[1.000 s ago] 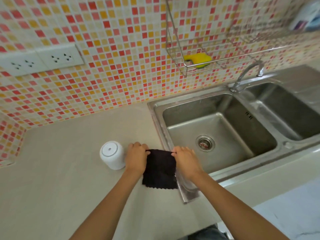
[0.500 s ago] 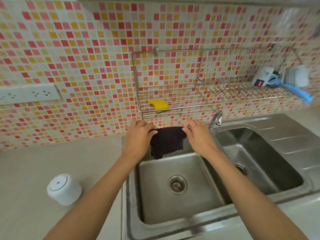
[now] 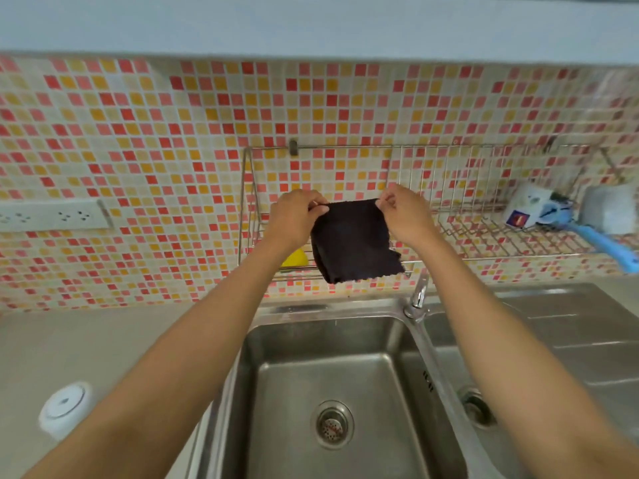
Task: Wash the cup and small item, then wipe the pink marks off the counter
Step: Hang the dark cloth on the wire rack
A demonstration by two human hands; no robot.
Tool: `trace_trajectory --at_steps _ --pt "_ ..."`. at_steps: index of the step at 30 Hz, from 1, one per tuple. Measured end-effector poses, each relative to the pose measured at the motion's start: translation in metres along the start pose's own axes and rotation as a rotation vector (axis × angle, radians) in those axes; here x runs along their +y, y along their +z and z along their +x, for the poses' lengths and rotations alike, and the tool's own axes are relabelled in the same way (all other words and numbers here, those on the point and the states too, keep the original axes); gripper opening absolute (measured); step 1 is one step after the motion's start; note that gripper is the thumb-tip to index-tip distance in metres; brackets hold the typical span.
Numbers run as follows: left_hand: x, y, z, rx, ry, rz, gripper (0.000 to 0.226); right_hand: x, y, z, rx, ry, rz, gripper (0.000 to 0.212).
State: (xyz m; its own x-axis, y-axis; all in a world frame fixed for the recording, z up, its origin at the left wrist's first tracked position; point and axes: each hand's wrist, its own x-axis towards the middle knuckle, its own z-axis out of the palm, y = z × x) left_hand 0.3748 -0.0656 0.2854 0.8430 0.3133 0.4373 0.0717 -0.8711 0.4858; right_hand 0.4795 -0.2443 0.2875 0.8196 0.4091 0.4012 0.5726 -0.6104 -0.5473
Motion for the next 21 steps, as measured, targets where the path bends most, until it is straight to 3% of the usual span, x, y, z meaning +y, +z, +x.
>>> trace_trajectory --at_steps 11,17,21 --pt "-0.03 0.051 0.035 -0.202 -0.155 0.037 0.021 0.036 0.044 0.04 -0.233 0.068 -0.059 0.015" --pt "-0.024 0.06 0.03 -0.322 0.006 0.271 0.058 0.042 0.059 0.027 -0.209 -0.03 -0.117 0.036" --pt "-0.021 0.066 0.023 -0.553 -0.03 0.251 0.069 0.035 0.06 0.017 -0.492 -0.079 -0.127 0.038"
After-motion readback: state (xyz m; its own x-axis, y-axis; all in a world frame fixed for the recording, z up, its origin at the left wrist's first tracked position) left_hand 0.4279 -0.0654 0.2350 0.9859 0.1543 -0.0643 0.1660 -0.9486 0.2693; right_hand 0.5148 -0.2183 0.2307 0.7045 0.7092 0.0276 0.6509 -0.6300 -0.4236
